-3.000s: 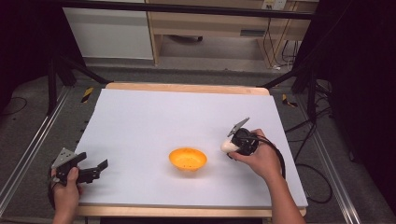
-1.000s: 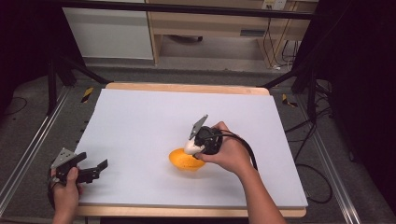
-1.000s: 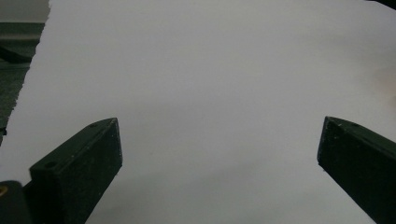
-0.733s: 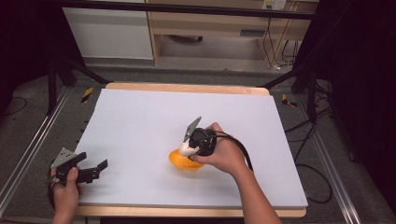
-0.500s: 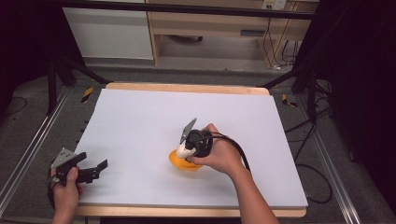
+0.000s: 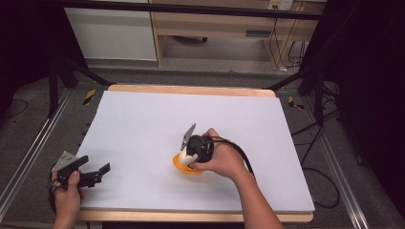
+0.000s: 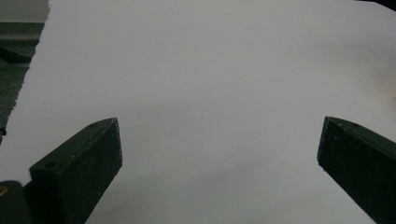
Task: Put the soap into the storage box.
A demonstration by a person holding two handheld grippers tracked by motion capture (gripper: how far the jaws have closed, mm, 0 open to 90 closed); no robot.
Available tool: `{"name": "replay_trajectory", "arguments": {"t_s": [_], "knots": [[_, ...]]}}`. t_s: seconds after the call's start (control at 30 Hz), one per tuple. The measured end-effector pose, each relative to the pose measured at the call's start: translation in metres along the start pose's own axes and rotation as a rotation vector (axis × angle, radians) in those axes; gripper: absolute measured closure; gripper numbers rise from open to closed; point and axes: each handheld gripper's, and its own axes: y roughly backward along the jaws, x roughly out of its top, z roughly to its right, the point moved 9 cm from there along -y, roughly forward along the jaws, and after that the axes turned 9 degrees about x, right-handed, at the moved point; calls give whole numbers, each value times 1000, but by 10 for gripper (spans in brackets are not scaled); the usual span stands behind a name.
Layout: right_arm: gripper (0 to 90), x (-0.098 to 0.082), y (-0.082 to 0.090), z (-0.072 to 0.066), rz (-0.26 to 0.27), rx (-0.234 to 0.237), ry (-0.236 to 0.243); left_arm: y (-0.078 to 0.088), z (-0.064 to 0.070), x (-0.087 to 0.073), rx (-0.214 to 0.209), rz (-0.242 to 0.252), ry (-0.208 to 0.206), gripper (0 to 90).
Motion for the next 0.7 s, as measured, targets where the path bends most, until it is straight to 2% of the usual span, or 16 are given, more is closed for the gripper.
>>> {"name": "replay_trajectory", "arguments": {"t_s": [0.2, 0.3, 0.4, 0.5, 0.7], "knots": [[468, -1, 0, 0, 1, 9, 5, 0, 0, 0, 0, 0, 1, 0], [419, 1, 6, 1, 38, 6, -18, 0, 0, 0, -1, 1, 1, 0], [411, 0, 14, 3, 78, 0, -33, 0, 0, 0, -1, 0, 0, 0], [383, -5, 21, 7, 98, -20, -52, 0, 0, 0, 0, 0, 1, 0], [297, -17, 32, 17, 138, -74, -119, 0, 0, 0, 1, 0, 0, 0]]}}
